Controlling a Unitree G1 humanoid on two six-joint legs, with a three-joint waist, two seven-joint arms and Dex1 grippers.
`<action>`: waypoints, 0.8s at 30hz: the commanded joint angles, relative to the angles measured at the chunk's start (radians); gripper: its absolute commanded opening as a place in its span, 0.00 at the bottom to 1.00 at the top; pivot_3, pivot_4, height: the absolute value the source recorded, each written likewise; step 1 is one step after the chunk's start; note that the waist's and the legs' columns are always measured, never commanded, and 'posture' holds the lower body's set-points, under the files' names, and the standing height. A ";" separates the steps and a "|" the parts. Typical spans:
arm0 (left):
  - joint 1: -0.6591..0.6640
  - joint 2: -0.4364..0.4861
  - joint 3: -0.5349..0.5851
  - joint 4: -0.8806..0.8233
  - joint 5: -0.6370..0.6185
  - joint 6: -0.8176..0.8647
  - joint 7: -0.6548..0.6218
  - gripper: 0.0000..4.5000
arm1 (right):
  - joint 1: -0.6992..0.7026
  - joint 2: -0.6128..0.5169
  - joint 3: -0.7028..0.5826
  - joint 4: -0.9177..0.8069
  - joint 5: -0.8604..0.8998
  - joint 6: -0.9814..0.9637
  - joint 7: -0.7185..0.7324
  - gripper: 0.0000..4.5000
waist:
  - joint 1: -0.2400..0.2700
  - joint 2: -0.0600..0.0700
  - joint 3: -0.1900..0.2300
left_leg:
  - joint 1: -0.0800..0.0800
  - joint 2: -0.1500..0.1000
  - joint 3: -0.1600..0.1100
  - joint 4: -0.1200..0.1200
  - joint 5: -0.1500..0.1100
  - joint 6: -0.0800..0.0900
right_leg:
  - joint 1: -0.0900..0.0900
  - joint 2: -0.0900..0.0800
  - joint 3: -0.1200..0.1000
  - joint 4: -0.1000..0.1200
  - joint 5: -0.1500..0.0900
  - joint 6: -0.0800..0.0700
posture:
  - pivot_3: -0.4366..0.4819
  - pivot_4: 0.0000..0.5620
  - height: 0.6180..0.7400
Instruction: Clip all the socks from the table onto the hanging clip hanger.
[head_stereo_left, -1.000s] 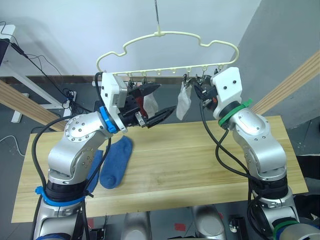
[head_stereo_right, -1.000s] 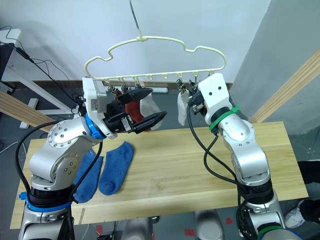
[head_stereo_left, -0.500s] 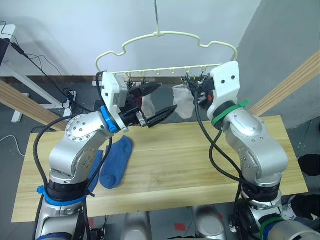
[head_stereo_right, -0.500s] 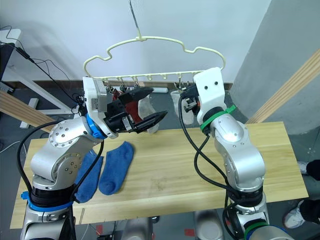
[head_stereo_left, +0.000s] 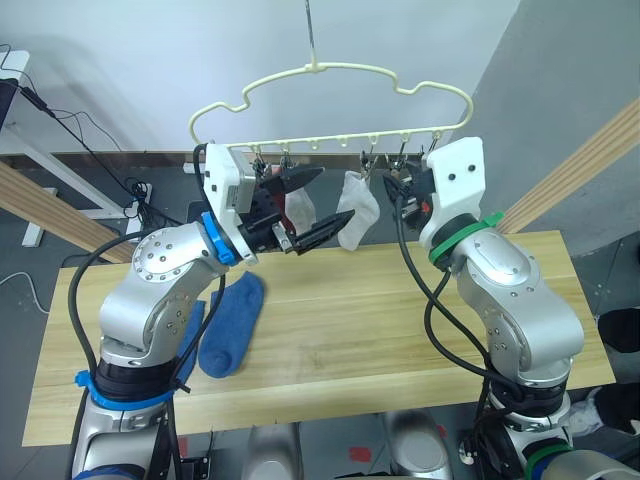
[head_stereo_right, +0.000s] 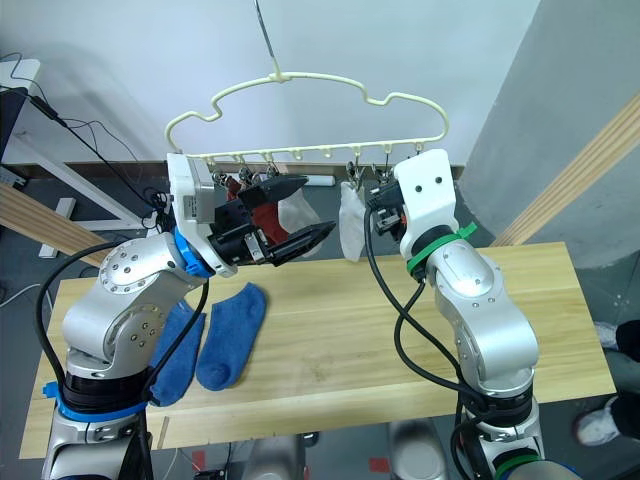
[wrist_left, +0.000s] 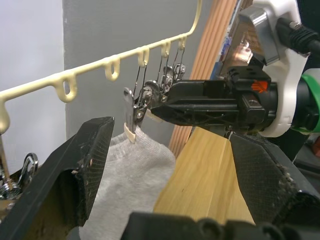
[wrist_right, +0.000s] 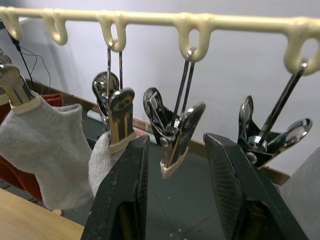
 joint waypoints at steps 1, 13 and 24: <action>-0.011 0.001 0.007 -0.021 -0.010 -0.010 -0.006 0.91 | -0.017 -0.009 0.007 -0.005 0.000 -0.072 0.008 0.40 | 0.000 0.000 0.000 | 0.000 0.000 0.000 0.000 0.000 0.000 | 0.000 0.000 0.000 0.000 0.000 0.000 | 0.23 0.67 1.00; -0.009 0.000 0.004 -0.028 -0.009 -0.008 -0.002 0.91 | -0.031 -0.006 0.026 0.043 0.006 -0.147 0.025 0.40 | 0.001 0.000 0.000 | 0.000 0.000 0.000 0.000 0.000 0.000 | 0.000 0.000 0.000 0.000 0.000 0.000 | 0.24 0.67 1.00; -0.008 -0.003 -0.001 -0.027 -0.007 -0.008 0.000 0.91 | -0.033 0.009 0.035 0.053 0.005 -0.155 0.022 0.40 | 0.001 0.000 0.000 | 0.000 0.000 0.000 0.000 0.000 0.000 | 0.000 0.000 0.000 0.000 0.000 0.000 | 0.24 0.67 1.00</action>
